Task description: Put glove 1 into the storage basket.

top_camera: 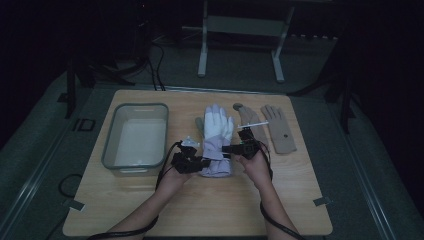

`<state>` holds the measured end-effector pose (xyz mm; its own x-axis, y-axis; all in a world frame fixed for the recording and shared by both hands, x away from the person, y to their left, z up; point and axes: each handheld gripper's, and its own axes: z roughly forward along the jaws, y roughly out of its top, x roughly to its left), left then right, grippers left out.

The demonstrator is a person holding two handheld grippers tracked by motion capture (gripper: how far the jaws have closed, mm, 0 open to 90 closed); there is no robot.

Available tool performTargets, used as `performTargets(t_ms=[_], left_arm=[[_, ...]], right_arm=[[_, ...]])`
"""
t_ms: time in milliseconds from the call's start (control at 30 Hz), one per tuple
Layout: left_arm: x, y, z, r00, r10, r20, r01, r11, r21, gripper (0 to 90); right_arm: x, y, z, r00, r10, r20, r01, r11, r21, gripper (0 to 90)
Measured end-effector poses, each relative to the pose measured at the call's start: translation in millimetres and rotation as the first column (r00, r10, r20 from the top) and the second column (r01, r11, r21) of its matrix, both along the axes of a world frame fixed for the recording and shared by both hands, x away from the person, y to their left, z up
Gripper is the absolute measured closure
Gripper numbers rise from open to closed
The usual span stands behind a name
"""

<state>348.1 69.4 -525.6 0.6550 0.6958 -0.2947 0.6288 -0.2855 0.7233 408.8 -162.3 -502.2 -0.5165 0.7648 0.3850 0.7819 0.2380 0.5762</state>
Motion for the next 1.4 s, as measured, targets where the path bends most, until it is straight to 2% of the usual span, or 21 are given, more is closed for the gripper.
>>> performTargets(t_ms=[333,433,800,1067,1400], left_arm=[[-0.5,6.2,25.1,0.9996,-0.020,0.022,0.020,0.9997,-0.014,72.7],[1.2,10.1,40.7,0.9989,-0.028,0.038,0.029,0.9996,-0.008,72.7],[4.9,27.9,74.4,0.9966,-0.040,0.071,0.041,0.9992,-0.003,72.7],[4.6,46.5,87.9,0.9956,-0.031,0.088,0.031,0.9995,-0.004,72.7],[2.8,77.7,101.1,0.9950,0.002,0.100,-0.004,0.9999,0.014,72.7]], right_arm=[[-5.3,-0.9,25.0,0.9992,0.011,0.038,-0.012,0.999,0.032,77.1],[-5.7,1.4,37.9,0.9982,0.010,0.059,-0.013,0.999,0.037,77.1],[-4.1,15.1,73.5,0.9934,0.025,0.112,-0.031,0.998,0.055,77.0],[-0.7,32.3,88.7,0.9898,0.050,0.134,-0.058,0.997,0.058,76.9],[4.8,66.3,101.4,0.9857,0.077,0.150,-0.086,0.995,0.052,76.9]])
